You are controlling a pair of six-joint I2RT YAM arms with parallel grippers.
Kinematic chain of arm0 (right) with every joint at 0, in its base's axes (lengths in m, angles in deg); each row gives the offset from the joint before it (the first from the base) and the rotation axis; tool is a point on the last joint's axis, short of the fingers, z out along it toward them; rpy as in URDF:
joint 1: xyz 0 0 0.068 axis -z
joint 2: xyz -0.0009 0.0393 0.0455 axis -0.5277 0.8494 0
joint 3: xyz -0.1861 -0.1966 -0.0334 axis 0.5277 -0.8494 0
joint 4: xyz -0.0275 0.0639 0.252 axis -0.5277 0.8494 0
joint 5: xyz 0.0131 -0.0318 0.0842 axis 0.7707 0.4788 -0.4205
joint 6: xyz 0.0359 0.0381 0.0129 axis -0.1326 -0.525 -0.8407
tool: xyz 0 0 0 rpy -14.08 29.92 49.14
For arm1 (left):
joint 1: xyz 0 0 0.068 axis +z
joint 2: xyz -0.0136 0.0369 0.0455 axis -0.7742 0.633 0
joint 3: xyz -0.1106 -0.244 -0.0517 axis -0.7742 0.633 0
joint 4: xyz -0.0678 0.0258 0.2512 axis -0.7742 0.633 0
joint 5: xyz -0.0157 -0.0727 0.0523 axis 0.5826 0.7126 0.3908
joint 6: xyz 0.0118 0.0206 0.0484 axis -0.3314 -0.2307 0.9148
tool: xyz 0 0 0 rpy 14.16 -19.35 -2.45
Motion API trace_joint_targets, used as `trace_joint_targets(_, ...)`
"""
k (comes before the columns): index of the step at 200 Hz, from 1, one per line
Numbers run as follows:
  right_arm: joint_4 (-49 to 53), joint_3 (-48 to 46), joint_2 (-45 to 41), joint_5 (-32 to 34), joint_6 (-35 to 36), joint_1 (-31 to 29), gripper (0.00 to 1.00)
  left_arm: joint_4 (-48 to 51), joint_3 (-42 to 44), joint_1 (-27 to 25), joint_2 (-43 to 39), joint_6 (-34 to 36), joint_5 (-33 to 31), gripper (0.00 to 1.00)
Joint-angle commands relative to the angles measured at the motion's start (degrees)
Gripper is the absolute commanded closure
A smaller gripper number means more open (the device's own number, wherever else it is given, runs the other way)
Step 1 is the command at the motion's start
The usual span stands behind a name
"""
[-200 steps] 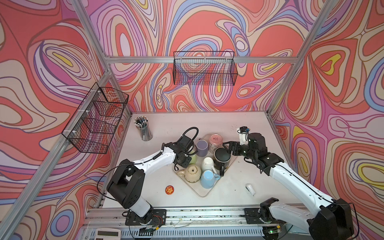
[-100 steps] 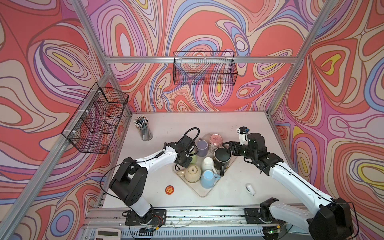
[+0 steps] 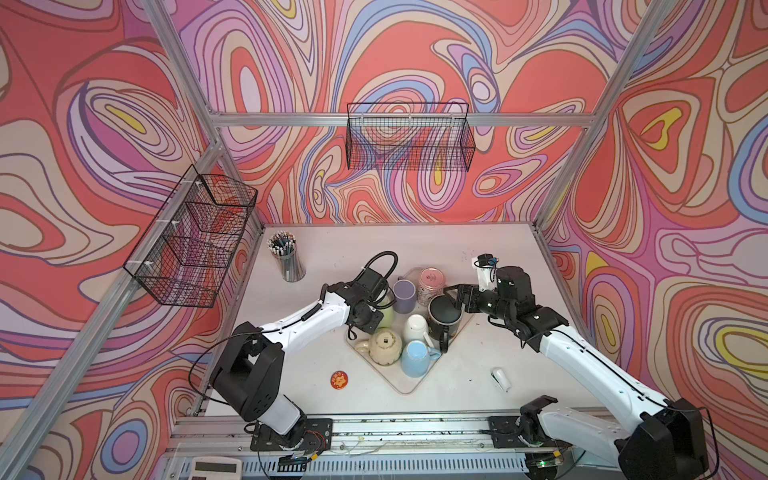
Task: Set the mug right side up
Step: 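Lift the light green mug with the left gripper toward the right gripper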
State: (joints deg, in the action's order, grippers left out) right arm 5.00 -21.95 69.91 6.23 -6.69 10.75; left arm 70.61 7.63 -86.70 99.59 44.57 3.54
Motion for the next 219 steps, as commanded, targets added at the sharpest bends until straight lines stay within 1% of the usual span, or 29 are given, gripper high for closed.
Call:
trace_joint_targets(1,0.37,1.17,-1.37,-2.35,0.3,-0.43,0.11,0.54,-4.05,-0.07,-4.63,1.36,-0.04,1.0)
trace_joint_targets(25,0.48,2.12,-1.61,-4.01,0.35,-0.42,0.09,1.98,-6.08,-0.06,-7.21,2.07,-0.28,1.0)
trace_joint_targets(48,-0.32,2.95,-1.63,-6.65,0.32,-0.36,0.09,2.67,-8.19,-0.07,-9.75,1.82,1.64,1.0)
trace_joint_targets(79,-4.71,2.47,-1.81,-13.56,-0.72,-0.43,0.11,1.61,-11.44,0.06,-12.36,-0.22,7.0,1.0)
trace_joint_targets(99,-9.54,0.83,-2.07,-18.56,-2.35,-0.43,0.13,-0.35,-13.5,0.19,-13.14,-1.61,10.85,1.0)
trace_joint_targets(127,-16.58,-1.29,-1.9,-25.19,-5.21,-0.41,0.12,-3.52,-17.06,0.93,-12.89,-3.76,16.42,1.0)
trace_joint_targets(143,-20.32,-1.94,-1.66,-28.1,-6.45,-0.39,0.09,-6.71,-18.26,1.72,-12.62,-5.7,20.4,1.0)
trace_joint_targets(180,-27.1,-1.85,-0.26,-33.63,-8.23,-0.43,0.1,-17.57,-17.9,5.76,-12.49,-13.17,31.08,1.0)
trace_joint_targets(199,-33.39,-2.08,1.26,-36.42,-11.38,-0.4,0.1,-23.48,-16.94,8.23,-12.27,-17.58,36.47,1.0)
trace_joint_targets(203,-34.69,-2.22,1.62,-36.79,-12.29,-0.43,0.1,-26.15,-16.69,8.64,-12.19,-18.52,37.54,1.0)
trace_joint_targets(219,-42.65,-2.4,3.35,-38.18,-16.42,-0.37,0.11,-31.23,-16.21,10.38,-11.34,-22.07,42.32,1.0)
